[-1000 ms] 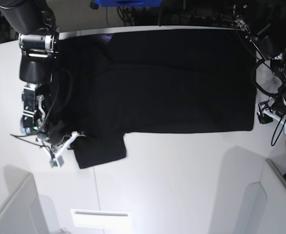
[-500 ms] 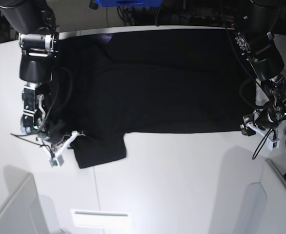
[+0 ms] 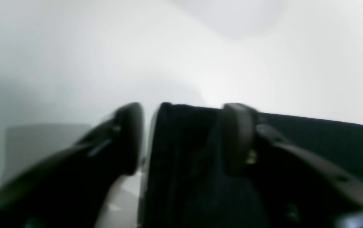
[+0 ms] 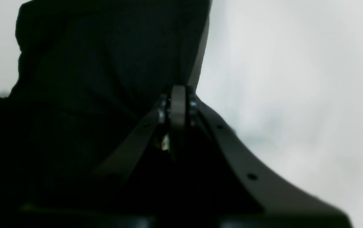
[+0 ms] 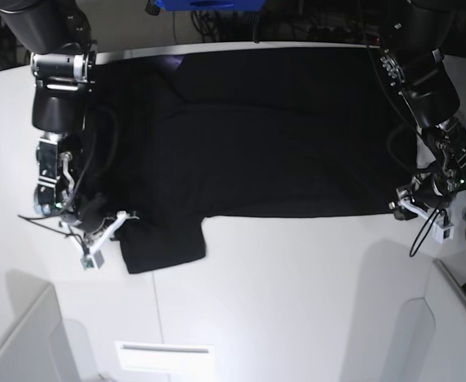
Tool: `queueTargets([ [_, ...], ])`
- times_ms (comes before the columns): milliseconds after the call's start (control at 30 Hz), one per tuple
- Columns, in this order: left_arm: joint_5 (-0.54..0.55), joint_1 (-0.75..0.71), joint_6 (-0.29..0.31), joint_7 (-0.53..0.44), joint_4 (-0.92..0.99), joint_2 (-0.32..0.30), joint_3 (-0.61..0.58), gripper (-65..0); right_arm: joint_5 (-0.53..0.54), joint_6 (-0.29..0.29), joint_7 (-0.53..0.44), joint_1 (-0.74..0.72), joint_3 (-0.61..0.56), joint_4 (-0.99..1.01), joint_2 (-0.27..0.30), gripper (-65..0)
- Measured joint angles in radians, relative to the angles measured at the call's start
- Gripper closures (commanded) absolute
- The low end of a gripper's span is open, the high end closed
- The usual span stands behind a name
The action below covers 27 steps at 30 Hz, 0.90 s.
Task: Fold the T-shirt properly
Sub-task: 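Lower the left gripper to the shirt's hem corner, then grasp the hem with both grippers and fold it onto the shoulders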
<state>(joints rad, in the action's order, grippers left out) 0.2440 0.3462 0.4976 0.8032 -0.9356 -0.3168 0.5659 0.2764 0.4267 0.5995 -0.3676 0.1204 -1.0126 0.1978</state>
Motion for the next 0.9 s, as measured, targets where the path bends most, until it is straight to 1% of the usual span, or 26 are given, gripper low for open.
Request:
queueTargets([
  [133, 0.016, -0.029, 0.000, -0.015, -0.012, 0.007, 0.003, -2.3, -0.004, 0.000, 0.003, 0.007, 0.000, 0.000, 0.000, 0.0],
  [167, 0.016, -0.028, 0.000, -0.011, -0.012, 0.008, 0.003, 0.0, -0.004, 0.000, 0.003, 0.005, 0.000, 0.000, 0.000, 0.0],
  [267, 0.016, -0.028, 0.000, -0.009, -0.014, 0.010, 0.002, 0.0, -0.004, 0.000, 0.003, 0.005, 0.000, 0.000, 0.001, 0.0],
  [400, 0.002, -0.053, 0.001, 0.034, -0.082, 0.019, -0.002, 0.0, -0.003, 0.000, 0.002, 0.005, 0.006, 0.000, 0.003, 0.0],
  [533, -0.010, -0.115, 0.003, 0.059, -0.194, 0.026, -0.003, 0.0, -0.001, 0.000, -0.003, 0.005, 0.092, 0.000, 0.003, 0.0],
  [633, -0.009, -0.126, 0.004, 0.057, -0.237, 0.025, -0.003, 0.0, 0.000, 0.000, -0.005, 0.010, 0.116, -0.001, 0.010, 0.0],
  [700, -0.008, -0.126, 0.039, 0.054, -0.240, 0.025, -0.002, 0.0, -0.006, 0.000, -0.002, 0.028, 0.115, -0.032, 0.008, 0.0],
  [733, 0.005, -0.130, 0.051, 0.057, -0.241, 0.026, 0.002, 0.0, -0.007, 0.000, 0.000, 0.042, 0.115, -0.057, 0.007, 0.0],
  [833, 0.090, -0.165, 0.052, 0.135, -0.278, 0.020, 0.004, 0.0, -0.005, 0.000, 0.005, 0.065, 0.114, -0.116, 0.006, 0.0],
  [900, 0.130, -0.175, 0.053, 0.157, -0.324, 0.019, 0.005, 0.0, -0.003, 0.000, 0.005, 0.066, 0.114, -0.130, 0.006, 0.0],
])
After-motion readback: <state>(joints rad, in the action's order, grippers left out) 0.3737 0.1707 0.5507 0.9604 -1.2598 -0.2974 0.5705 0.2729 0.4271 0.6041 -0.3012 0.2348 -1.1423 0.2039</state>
